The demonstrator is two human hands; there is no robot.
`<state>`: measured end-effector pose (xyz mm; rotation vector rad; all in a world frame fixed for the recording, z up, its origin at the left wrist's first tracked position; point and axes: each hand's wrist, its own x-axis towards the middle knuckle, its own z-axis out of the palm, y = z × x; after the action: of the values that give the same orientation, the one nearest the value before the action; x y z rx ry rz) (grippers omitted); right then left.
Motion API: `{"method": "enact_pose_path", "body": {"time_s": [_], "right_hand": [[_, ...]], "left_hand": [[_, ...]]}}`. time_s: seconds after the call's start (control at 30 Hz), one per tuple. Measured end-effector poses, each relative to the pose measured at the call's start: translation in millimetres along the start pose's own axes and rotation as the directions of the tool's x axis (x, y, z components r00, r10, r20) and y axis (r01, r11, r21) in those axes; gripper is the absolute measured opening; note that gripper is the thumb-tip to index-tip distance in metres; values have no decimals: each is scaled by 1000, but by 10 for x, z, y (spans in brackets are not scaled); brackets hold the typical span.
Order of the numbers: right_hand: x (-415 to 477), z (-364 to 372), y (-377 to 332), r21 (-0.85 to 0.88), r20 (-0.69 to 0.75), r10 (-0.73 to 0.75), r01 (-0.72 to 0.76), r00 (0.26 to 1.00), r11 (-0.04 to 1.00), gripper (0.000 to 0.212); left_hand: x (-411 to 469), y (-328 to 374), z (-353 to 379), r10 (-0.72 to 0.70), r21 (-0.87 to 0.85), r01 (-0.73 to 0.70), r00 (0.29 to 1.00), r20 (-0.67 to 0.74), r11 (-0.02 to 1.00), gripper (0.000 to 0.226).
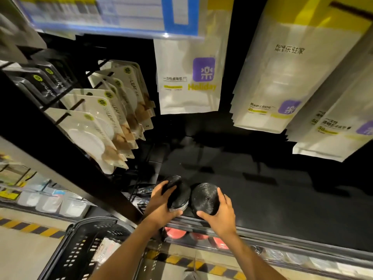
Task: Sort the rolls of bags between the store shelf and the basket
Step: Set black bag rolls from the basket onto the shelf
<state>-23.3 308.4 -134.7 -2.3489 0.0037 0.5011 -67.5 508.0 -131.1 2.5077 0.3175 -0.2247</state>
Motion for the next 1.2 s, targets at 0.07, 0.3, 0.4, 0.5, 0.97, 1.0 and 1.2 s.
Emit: {"method": "enact_pose_path", "body": {"time_s": [0.07,0.3,0.4,0.5,0.97,1.0,1.2], "right_hand": [[7,11,3,4,11,9,-9,1000,1000,109],[-24,-8,21,-43,40,-28,29,999,999,105],[-84,-13,6,-141,23,-80,83,997,987,98],[-198,6,-59,-232,11,-154,153,988,961,84],[-1559,811,-392,-340,307,-406,497,861,798,59],[-1644,925,-439,-337,331,-423,525,843,782,58],[-1964,1577,-811,-333,497,-477,668,724,666,60]], "left_hand": [[2,-60,7,4,3,-4,1000,18,1000,85],[-86,-63,44,-20,8,20,1000,2,1000,85],[-201,-32,54,-52,-68,51,999,-15,996,78],[-386,-13,-9,-54,-128,55,998,10,990,74],[-2051,-870,-136,-122,-72,115,988,-94,991,78],[-2196,-991,-147,-163,-80,155,981,-109,985,73],[-2947,-1605,-180,-358,-142,336,916,-182,931,69]]}}
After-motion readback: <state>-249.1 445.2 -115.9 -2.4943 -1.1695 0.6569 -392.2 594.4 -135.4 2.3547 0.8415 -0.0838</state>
